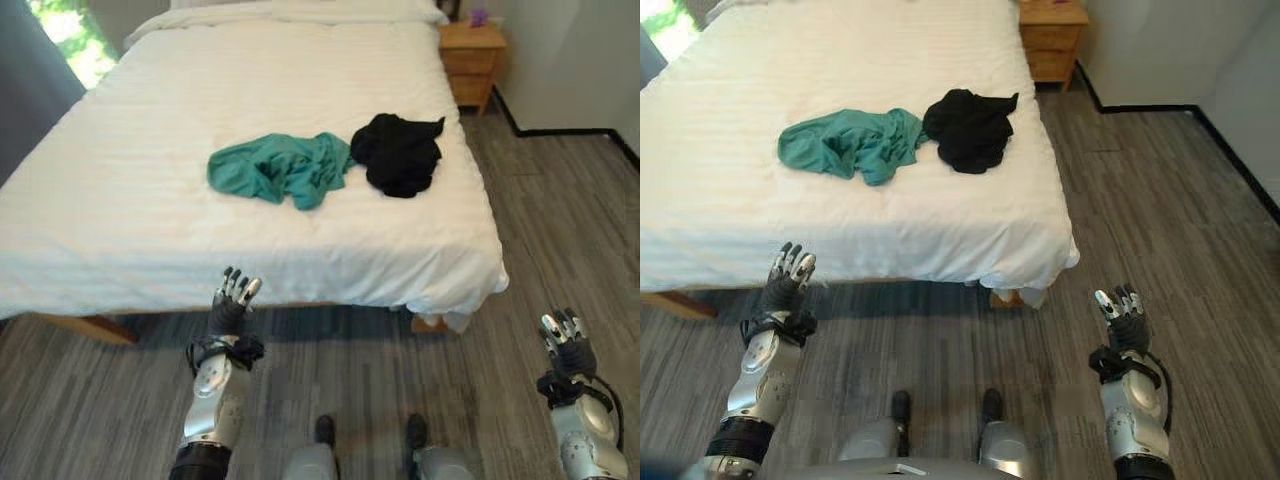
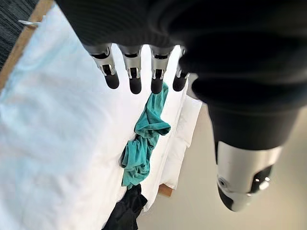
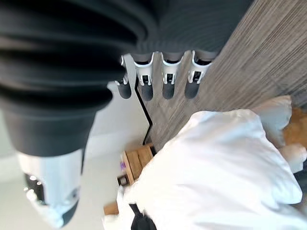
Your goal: Pick up bed clothes into laundry basket.
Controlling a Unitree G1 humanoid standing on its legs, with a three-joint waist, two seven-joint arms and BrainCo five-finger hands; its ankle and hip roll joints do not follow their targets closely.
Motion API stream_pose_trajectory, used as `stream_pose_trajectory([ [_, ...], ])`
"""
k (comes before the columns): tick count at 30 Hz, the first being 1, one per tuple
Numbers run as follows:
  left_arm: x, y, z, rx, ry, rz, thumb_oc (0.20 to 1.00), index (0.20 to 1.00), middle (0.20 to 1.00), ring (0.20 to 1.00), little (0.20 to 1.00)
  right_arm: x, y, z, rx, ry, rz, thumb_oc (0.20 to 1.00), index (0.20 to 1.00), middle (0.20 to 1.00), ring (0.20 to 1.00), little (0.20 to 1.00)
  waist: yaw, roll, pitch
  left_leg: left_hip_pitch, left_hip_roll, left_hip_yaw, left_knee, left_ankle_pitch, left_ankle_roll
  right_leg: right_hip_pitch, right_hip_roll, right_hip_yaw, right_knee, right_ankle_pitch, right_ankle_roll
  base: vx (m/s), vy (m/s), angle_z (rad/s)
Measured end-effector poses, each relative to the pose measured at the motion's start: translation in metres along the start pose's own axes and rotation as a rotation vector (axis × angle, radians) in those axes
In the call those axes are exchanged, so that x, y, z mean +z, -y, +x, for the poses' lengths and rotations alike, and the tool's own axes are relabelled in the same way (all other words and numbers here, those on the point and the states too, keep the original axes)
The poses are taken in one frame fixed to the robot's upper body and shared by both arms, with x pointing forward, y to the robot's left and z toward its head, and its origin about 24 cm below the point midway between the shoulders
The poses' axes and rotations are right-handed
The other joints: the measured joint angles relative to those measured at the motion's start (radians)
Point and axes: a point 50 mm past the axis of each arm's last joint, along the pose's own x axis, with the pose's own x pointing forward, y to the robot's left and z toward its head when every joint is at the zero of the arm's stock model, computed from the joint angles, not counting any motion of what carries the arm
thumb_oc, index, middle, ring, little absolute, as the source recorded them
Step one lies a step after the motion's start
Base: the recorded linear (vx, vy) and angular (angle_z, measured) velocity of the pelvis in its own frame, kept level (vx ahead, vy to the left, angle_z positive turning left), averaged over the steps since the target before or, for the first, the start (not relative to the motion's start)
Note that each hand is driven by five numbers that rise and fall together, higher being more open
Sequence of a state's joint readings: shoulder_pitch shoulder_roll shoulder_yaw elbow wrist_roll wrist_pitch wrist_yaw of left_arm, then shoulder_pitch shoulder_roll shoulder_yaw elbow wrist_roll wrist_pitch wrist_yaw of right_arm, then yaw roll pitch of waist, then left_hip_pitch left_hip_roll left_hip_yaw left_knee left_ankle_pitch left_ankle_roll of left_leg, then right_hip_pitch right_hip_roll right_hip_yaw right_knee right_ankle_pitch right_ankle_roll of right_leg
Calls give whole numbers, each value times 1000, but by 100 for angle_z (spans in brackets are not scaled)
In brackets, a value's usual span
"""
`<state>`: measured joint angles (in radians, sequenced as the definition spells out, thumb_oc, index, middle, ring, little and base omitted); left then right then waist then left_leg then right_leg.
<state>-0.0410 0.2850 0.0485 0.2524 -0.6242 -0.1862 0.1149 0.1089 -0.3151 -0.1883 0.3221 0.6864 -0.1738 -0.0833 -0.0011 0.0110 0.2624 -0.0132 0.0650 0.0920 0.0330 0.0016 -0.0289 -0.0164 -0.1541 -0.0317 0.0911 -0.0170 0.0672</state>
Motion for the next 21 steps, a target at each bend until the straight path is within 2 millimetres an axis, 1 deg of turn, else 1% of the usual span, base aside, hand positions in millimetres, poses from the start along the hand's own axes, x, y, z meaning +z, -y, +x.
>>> stream_pose_trajectory([
  [1, 2, 0, 1, -3, 4, 8, 1000, 1000, 1000, 1000, 1000, -3, 0, -3, -9, -7, 12, 1000, 1000, 1000, 1000, 1000, -5, -22, -6, 10, -25, 8, 1, -11, 10, -11, -26, 13, 30, 7, 14, 124, 481, -49],
  [2, 5, -3, 2, 2, 12, 26, 1000, 1000, 1000, 1000, 1000, -8, -5, -3, -5, -13, 35, 1000, 1000, 1000, 1000, 1000, 8, -27, -3, 15, -42, 19, -16, -18, 21, -76, -32, 32, 140, 17, 74, 47, 366, -52],
  [3, 7, -5, 2, 5, 13, 36, 1000, 1000, 1000, 1000, 1000, -8, -13, -1, 13, -8, 54, 1000, 1000, 1000, 1000, 1000, 2, -13, 4, 21, -33, 36, -25, -9, 35, -150, -33, 51, 269, 28, 94, 30, 332, -42],
  [4, 9, -4, 3, 4, 23, 42, 1000, 1000, 1000, 1000, 1000, -15, -13, -6, 17, -34, 49, 1000, 1000, 1000, 1000, 1000, -26, -9, 8, 43, -45, 39, -30, -5, 54, -196, -40, 66, 349, 70, 105, 71, 258, -14],
  [5, 10, -5, 2, 3, 27, 49, 1000, 1000, 1000, 1000, 1000, -17, -15, -6, 27, -43, 37, 1000, 1000, 1000, 1000, 1000, -25, -4, 14, 53, -43, 43, -41, -5, 59, -209, -40, 64, 386, 83, 110, 139, 162, 0],
  [6, 11, -8, 1, 6, 24, 64, 1000, 1000, 1000, 1000, 1000, -20, -16, -8, 37, -61, 27, 1000, 1000, 1000, 1000, 1000, -33, 1, 17, 70, -45, 48, -57, -3, 63, -219, -42, 64, 412, 60, 111, 187, 92, -8],
  [7, 13, -9, 1, 7, 31, 72, 1000, 1000, 1000, 1000, 1000, -22, -15, -9, 34, -71, 26, 1000, 1000, 1000, 1000, 1000, -33, -1, 10, 76, -47, 48, -70, 0, 67, -212, -37, 65, 386, 43, 113, 187, 43, -11],
  [8, 15, -11, 2, 10, 38, 79, 1000, 1000, 1000, 1000, 1000, -21, -16, -9, 38, -69, 27, 1000, 1000, 1000, 1000, 1000, -36, -5, 10, 78, -49, 48, -83, 2, 71, -214, -30, 64, 357, 30, 105, 166, -25, -13],
  [10, 18, -16, 2, 33, 48, 79, 1000, 1000, 1000, 1000, 1000, -19, -18, -7, 45, -60, 30, 1000, 1000, 1000, 1000, 1000, -41, -7, 16, 85, -48, 37, -101, 14, 81, -185, -4, 68, 188, 16, 114, 86, -32, 6],
  [11, 17, -17, 1, 40, 45, 83, 1000, 1000, 1000, 1000, 1000, -21, -15, -7, 34, -66, 32, 1000, 1000, 1000, 1000, 1000, -60, -20, 18, 85, -60, 12, -98, 18, 76, -148, -3, 97, 115, 24, 125, 80, -13, 51],
  [12, 15, -17, 1, 41, 38, 77, 1000, 1000, 1000, 1000, 1000, -23, -11, -10, 20, -76, 31, 1000, 1000, 1000, 1000, 1000, -71, -27, 17, 99, -68, -1, -103, 18, 76, -122, -9, 95, 88, 27, 120, 163, -13, 60],
  [13, 13, -17, 0, 43, 33, 76, 1000, 1000, 1000, 1000, 1000, -26, -10, -12, 15, -85, 30, 1000, 1000, 1000, 1000, 1000, -72, -35, 13, 111, -72, -6, -104, 15, 71, -97, -9, 96, 64, 36, 108, 127, -8, 33],
  [14, -21, -30, -29, 150, -67, -11, 1000, 1000, 1000, 1000, 1000, -19, -10, -7, 28, -69, 29, 1000, 1000, 1000, 1000, 1000, -50, -12, -64, 189, -1, -9, -131, -11, -14, 74, 69, 38, -142, 89, 46, 178, -96, 17],
  [15, -20, -24, -25, 116, -74, 32, 1000, 1000, 1000, 1000, 1000, -20, -5, -10, -40, -54, 156, 1000, 1000, 1000, 1000, 1000, -50, -15, -74, 170, 2, -15, -131, -14, -11, 63, 68, 34, -140, 87, 47, 124, -200, 16],
  [16, -14, -15, -20, 59, -61, 79, 1000, 1000, 1000, 1000, 1000, -23, 1, -12, -120, -38, 276, 1000, 1000, 1000, 1000, 1000, -38, -19, -91, 150, 8, -7, -129, -10, -21, 21, 63, 1, -119, 73, 54, 141, -339, 12],
  [17, -6, -8, -15, 17, -32, 111, 1000, 1000, 1000, 1000, 1000, -24, 3, -11, -162, -30, 340, 1000, 1000, 1000, 1000, 1000, -18, -21, -91, 135, 18, 6, -127, 2, -19, 2, 62, 0, -97, 68, 50, 110, -298, 4],
  [18, -2, -6, -14, 5, -19, 119, 1000, 1000, 1000, 1000, 1000, -23, 3, -10, -172, -27, 356, 1000, 1000, 1000, 1000, 1000, -18, -20, -88, 133, 18, 10, -125, 4, -23, 0, 60, -20, -94, 65, 54, 124, -289, -6],
  [19, 0, -6, -13, 2, -9, 121, 1000, 1000, 1000, 1000, 1000, -21, 1, -8, -170, -21, 364, 1000, 1000, 1000, 1000, 1000, -12, -21, -89, 131, 21, 6, -131, -4, -26, 16, 56, -45, -112, 83, 46, 102, -224, 8],
  [21, -1, -8, -15, 5, -14, 113, 1000, 1000, 1000, 1000, 1000, -12, -3, -1, -154, 7, 371, 1000, 1000, 1000, 1000, 1000, -12, -19, -89, 133, 29, -23, -130, -5, -33, 47, 62, -83, -137, 85, 42, 57, -180, 31],
])
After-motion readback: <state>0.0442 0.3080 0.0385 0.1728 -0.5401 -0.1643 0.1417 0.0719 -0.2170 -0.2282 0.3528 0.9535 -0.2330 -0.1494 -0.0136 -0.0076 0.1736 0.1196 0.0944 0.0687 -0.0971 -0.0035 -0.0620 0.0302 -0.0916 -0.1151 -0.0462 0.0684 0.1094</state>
